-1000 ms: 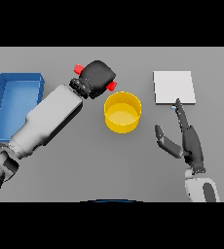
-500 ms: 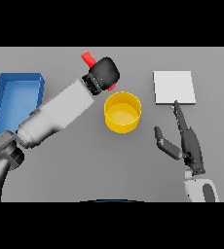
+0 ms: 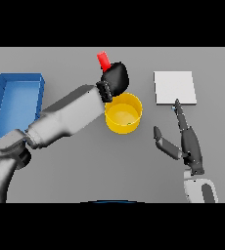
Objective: Pick up the red beaker and tilt it to pour out 1 green nut into yellow bowl. Pick up the yellow bowl and place it on the metallic measuring scale.
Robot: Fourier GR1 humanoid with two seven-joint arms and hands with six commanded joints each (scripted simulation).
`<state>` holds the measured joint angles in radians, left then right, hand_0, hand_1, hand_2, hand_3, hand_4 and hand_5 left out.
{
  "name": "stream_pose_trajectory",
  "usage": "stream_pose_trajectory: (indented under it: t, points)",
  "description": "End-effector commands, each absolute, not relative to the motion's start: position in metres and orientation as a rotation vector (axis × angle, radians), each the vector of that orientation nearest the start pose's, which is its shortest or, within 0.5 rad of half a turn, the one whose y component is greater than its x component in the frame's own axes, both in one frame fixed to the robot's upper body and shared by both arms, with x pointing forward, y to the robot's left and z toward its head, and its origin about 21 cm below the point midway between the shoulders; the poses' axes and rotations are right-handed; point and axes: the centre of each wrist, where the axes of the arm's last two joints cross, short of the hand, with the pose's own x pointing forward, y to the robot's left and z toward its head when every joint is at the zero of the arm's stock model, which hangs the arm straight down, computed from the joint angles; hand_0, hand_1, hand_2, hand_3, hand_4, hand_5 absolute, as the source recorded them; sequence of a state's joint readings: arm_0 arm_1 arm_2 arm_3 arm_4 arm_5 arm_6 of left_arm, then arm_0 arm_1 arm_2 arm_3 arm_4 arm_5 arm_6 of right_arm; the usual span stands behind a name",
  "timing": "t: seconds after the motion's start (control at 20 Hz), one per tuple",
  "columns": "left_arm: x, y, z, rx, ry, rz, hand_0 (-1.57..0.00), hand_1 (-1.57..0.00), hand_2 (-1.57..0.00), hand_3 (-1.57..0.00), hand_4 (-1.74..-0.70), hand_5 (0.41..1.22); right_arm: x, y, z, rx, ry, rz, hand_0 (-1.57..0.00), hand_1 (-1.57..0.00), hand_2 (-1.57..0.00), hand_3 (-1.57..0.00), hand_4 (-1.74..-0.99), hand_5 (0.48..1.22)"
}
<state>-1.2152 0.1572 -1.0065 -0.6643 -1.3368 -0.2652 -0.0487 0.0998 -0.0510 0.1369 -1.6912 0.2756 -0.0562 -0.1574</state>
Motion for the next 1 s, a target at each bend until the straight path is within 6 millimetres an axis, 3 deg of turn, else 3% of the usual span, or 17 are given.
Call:
stream_pose_trajectory:
  t: [0.0,0.15,0.25,0.35,0.45,0.6,0.75,0.85,0.95]
  points:
    - [0.407,0.024,0.103,-1.414,0.941,2.624,-1.57,-1.57,-1.57,-1.57,-1.73,1.221,0.225,-0.211,0.005,-0.188,-1.751,0.295,0.0,0.0,0.0,0.0,-1.082,0.677]
    - [0.407,0.01,0.114,-1.373,0.801,2.573,-1.57,-1.57,-1.57,-1.57,-1.73,1.221,0.224,-0.214,0.003,-0.194,-1.759,0.304,0.0,0.0,0.0,0.0,-1.063,0.673]
    - [0.404,0.003,0.106,-1.375,0.709,2.534,-1.57,-1.57,-1.57,-1.57,-1.73,1.221,0.224,-0.219,0.006,-0.205,-1.765,0.315,0.0,0.0,0.0,0.0,-1.059,0.672]
    - [0.403,-0.008,0.111,-1.378,0.683,2.512,-1.57,-1.57,-1.57,-1.57,-1.73,1.221,0.225,-0.215,0.006,-0.193,-1.769,0.311,0.0,0.0,0.0,0.0,-1.047,0.681]
    - [0.407,-0.006,0.121,-1.376,0.639,2.508,-1.57,-1.57,-1.57,-1.57,-1.73,1.221,0.226,-0.215,0.006,-0.202,-1.762,0.308,0.0,0.0,0.0,0.0,-1.035,0.685]
    - [0.423,-0.001,0.152,-1.421,0.744,2.487,-1.57,-1.57,-1.57,-1.57,-1.73,1.221,0.225,-0.212,0.005,-0.196,-1.771,0.311,0.0,0.0,0.0,0.0,-1.035,0.685]
    - [0.438,0.006,0.197,-1.527,0.806,2.496,-1.57,-1.57,-1.57,-1.57,-1.73,1.221,0.225,-0.215,0.007,-0.234,-1.769,0.331,0.0,0.0,0.0,0.0,-1.023,0.682]
    - [0.449,0.017,0.224,-1.634,0.9,2.511,-1.57,-1.57,-1.57,-1.02,-1.73,1.221,0.224,-0.213,0.006,-0.229,-1.767,0.325,0.0,0.0,0.0,0.0,-1.028,0.68]
    - [0.461,0.037,0.249,-1.672,1.068,2.558,-1.57,-1.57,-1.57,-1.22,-1.73,1.221,0.227,-0.211,0.007,-0.21,-1.747,0.303,0.0,0.0,0.0,0.0,-1.009,0.676]
